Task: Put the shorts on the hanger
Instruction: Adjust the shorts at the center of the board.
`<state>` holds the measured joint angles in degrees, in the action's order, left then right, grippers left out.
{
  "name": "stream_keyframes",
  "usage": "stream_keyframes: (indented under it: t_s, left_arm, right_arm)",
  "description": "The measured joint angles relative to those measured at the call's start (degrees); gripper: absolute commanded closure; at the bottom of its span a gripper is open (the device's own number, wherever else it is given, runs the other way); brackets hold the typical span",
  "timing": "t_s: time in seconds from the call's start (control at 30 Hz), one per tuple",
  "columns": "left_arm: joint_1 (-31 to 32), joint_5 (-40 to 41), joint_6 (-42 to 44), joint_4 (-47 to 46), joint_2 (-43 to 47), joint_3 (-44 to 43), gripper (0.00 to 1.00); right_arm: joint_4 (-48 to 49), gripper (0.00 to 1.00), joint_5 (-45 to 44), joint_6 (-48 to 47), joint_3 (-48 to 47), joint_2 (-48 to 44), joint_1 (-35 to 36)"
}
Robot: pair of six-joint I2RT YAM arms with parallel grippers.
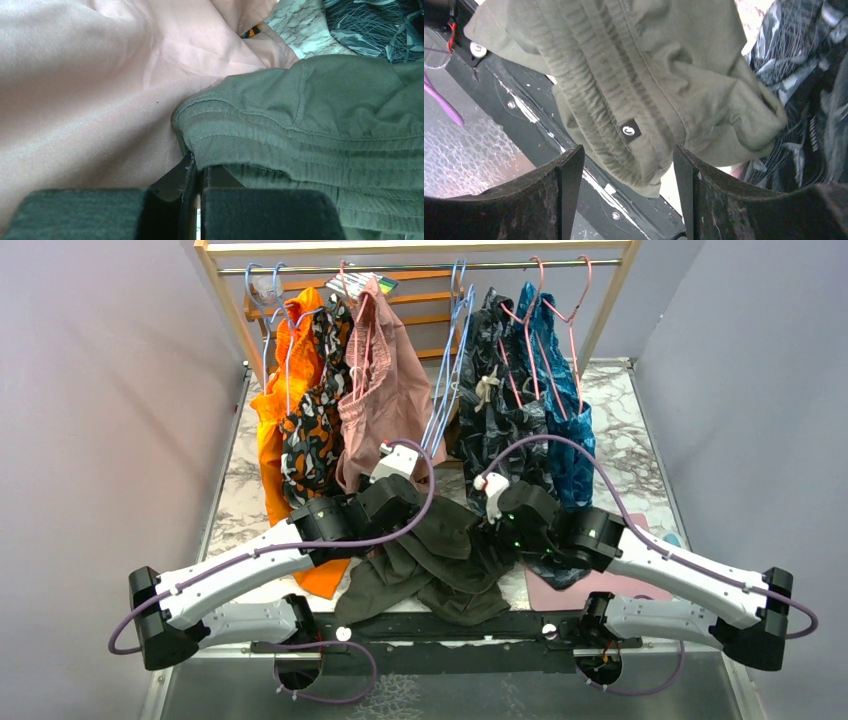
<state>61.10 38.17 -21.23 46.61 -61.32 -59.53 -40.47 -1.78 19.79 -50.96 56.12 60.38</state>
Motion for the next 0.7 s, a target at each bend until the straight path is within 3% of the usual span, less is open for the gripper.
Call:
stream_keyframes:
  t_s: [0.3, 0.7]
  left_arm:
    - [-3.5, -2.3, 3.7, -0.9, -1.5, -2.3, 1.00]
    - [-4.4, -4.6, 5.5, -2.8, -2.6, -2.8, 1.00]
  right_arm:
    - [-3.2, 0.32, -0.1, -10.2, -14.1, 10.0, 0.0]
    - [-4.2, 0.36, 3.2, -18.9, -7.7, 9.5, 0.0]
